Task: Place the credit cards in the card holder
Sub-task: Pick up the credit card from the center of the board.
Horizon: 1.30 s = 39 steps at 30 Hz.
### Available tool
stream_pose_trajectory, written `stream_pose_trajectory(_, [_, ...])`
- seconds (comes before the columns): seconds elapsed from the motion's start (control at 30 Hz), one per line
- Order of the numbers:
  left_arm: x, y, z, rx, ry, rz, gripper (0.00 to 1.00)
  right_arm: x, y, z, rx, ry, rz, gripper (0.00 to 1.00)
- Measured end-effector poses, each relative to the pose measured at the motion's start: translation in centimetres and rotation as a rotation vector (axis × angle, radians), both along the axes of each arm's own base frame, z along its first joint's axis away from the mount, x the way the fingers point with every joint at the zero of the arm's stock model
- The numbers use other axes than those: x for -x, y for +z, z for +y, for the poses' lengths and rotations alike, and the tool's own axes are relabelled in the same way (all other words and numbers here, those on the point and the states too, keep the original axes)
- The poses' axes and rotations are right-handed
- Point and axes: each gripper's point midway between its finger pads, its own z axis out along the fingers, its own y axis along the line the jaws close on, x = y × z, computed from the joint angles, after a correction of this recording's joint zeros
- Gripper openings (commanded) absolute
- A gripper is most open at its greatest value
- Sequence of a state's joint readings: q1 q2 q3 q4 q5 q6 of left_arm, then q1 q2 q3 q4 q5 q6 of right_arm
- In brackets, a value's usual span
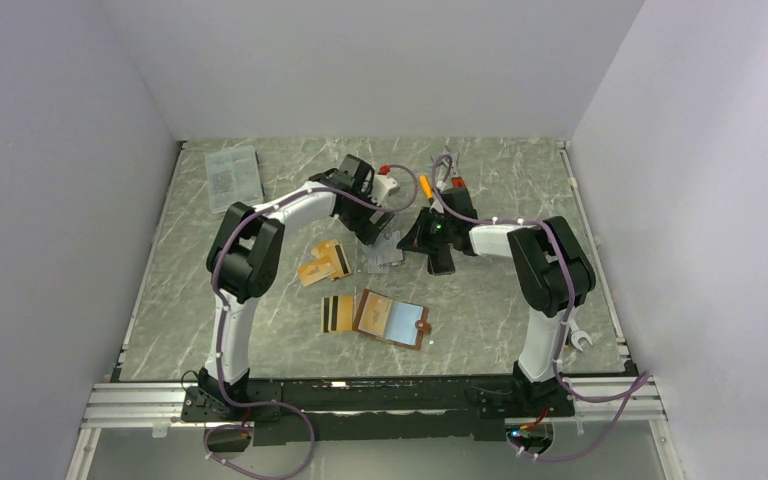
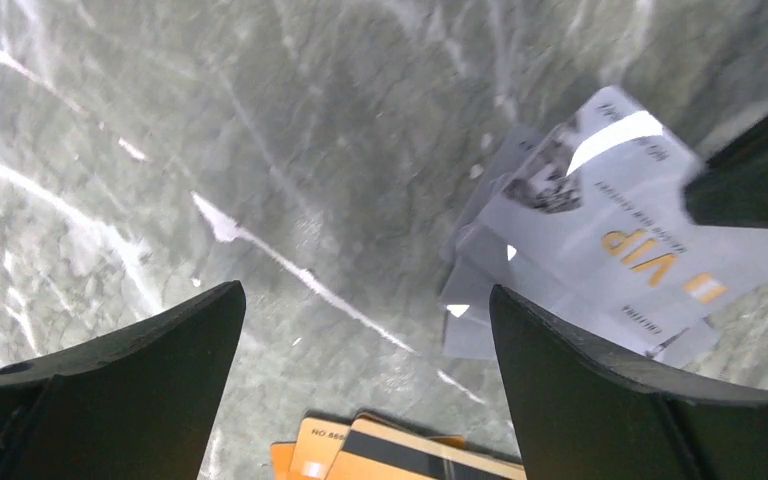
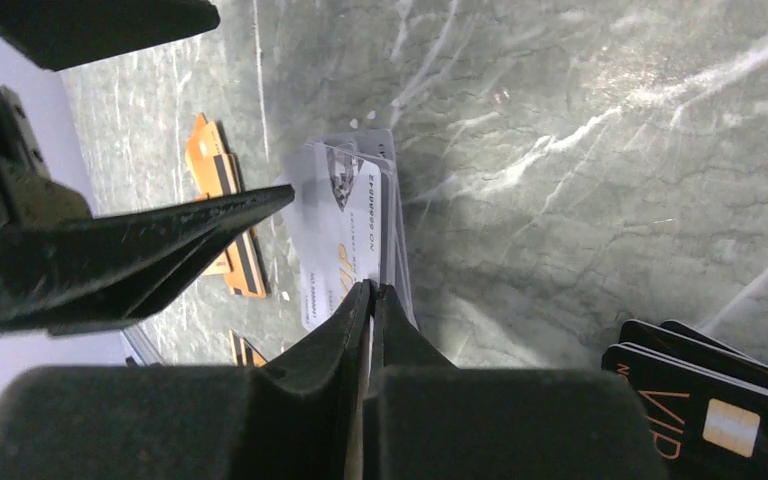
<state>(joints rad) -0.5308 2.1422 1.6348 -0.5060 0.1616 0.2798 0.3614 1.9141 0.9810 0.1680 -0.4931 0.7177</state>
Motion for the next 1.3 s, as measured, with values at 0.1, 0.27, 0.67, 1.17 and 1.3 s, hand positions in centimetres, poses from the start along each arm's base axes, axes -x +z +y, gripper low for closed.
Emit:
stream_pose_trajectory(0.1, [-0.2, -0.2, 1.2, -0.003, 0.028, 0.021, 0.99, -0.1, 0.7, 0.0, 0.001, 0.003, -0.018, 0.00])
stream_pose_trajectory(0.27, [-0.3, 0.5, 3.2, 0.024, 0.082, 0.051, 0.99, 0.0, 1.4, 0.2, -0.015, 0.011, -0.026, 0.00])
stream_pose_trajectory(0.67, [4.6, 9.4, 0.9, 0.440, 0.087, 0.169, 0.99, 1.7, 6.8, 0.6, -0.118, 0.044, -0.122, 0.00])
stream_pose_trajectory(1.17, [11.0, 10.2, -0.5, 0.899, 0.169, 0.506, 0.80, 7.6, 14.2, 0.3, -0.353, 0.061, -0.227, 0.00])
stream_pose_trajectory(1.3, [11.6, 13.5, -1.4, 0.997, 0.097, 0.489, 0.70, 8.0, 15.3, 0.9, -0.381, 0.073, -0.245, 0.00])
